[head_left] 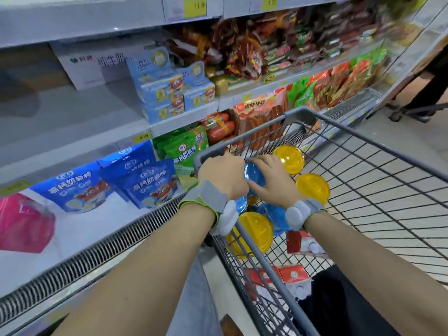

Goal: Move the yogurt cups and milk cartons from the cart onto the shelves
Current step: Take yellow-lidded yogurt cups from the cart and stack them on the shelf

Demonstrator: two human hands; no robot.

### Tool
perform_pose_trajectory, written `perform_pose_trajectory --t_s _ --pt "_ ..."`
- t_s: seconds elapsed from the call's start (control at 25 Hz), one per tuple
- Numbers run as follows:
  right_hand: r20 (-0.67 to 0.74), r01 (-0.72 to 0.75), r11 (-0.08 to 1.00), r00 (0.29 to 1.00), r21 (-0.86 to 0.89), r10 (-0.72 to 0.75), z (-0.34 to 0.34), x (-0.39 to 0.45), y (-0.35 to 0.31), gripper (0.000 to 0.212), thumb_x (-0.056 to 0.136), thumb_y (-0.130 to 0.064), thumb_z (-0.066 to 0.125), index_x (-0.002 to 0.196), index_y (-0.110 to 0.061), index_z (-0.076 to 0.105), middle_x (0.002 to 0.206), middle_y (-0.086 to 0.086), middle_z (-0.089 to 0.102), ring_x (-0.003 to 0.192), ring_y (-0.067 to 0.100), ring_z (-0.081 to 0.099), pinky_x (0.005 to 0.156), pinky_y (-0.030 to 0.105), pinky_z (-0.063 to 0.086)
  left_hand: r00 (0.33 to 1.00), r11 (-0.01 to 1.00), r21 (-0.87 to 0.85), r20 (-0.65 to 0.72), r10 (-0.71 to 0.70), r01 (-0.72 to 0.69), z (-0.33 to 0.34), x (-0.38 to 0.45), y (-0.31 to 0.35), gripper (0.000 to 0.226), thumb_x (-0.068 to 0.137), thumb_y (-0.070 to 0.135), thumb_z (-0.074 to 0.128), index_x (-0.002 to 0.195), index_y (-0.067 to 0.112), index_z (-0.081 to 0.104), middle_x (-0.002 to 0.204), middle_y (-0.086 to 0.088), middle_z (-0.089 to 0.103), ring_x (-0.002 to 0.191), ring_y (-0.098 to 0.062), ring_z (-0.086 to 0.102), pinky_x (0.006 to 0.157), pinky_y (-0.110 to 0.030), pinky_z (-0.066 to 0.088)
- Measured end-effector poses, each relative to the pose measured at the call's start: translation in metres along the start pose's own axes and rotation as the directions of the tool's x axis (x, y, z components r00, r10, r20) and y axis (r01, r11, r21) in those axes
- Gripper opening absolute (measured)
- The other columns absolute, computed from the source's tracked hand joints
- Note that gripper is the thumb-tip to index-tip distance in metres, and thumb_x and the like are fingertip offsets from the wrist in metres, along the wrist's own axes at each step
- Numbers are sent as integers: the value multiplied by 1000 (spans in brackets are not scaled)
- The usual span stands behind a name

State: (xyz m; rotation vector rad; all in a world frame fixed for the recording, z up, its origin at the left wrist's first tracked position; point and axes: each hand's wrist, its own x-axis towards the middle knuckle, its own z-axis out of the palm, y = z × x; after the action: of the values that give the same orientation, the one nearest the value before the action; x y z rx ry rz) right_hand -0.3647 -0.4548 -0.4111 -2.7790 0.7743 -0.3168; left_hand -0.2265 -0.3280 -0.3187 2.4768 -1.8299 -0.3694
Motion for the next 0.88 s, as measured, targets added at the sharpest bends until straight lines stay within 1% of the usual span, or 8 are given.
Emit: perform_pose_trajectory --t_s 0.12,0.2,0.28,0.4,0.52,0.6,0.76,0.88 --pt "70 -9 999 998 31 7 -3 -2 -1 83 85 -65 47 144 -7 50 135 9 53 123 27 42 106 40 38 1000 1000 12 18 -4 4 -1 0 1 37 92 30 62 65 17 40 71 -4 47 61 -25 54 55 -33 42" --pt "105 -29 997 994 69 22 -5 -3 0 90 81 -67 49 147 -6 45 141 11 49 130 28 40 110 41 35 1000 1000 5 20 3 -3 -3 -1 2 36 90 28 62 63 18 40 72 -8 53 67 -26 61 56 -35 47" --pt "137 -71 990 989 122 54 -7 -5 2 97 78 -69 51 152 -8 38 149 10 43 137 27 36 114 41 33 1000 1000 -9 17 10 -10 -5 -2 3 24 89 27 62 73 13 53 77 -5 58 75 -21 60 62 -37 54" --pt "157 -129 980 982 153 105 -7 -6 1 102 74 -71 53 155 -11 34 152 6 39 141 22 33 116 38 32 1000 1000 -10 18 -15 16 -5 -3 4 20 90 29 63 76 16 56 70 -6 49 66 -23 59 54 -33 44" --pt "151 -147 980 980 135 126 -6 -4 -1 101 73 -69 56 155 -12 35 150 4 41 139 22 35 115 39 34 999 999 2 -3 -54 54 -2 -1 4 28 90 32 64 75 17 47 69 0 40 65 -24 54 58 -33 45" --pt "135 -143 981 983 131 125 -7 -4 -2 102 72 -70 54 154 -13 36 149 4 42 138 22 37 114 40 36 999 999 -8 1 -45 45 0 -1 4 30 90 32 63 75 15 44 69 -1 42 65 -24 53 58 -33 44" --pt "110 -148 977 985 154 132 -6 -8 -4 91 82 -51 74 156 -15 34 151 3 40 139 20 36 114 34 34 997 997 11 -24 -73 73 -1 -2 6 27 91 40 66 88 17 51 84 -2 51 71 -24 52 64 -33 44" --pt "124 -154 979 983 136 138 -6 -8 -5 89 84 -48 74 156 -16 33 151 3 39 139 19 36 114 35 36 997 997 14 -29 -77 78 0 -2 7 27 91 40 66 89 17 52 82 -2 54 69 -23 51 63 -32 44"
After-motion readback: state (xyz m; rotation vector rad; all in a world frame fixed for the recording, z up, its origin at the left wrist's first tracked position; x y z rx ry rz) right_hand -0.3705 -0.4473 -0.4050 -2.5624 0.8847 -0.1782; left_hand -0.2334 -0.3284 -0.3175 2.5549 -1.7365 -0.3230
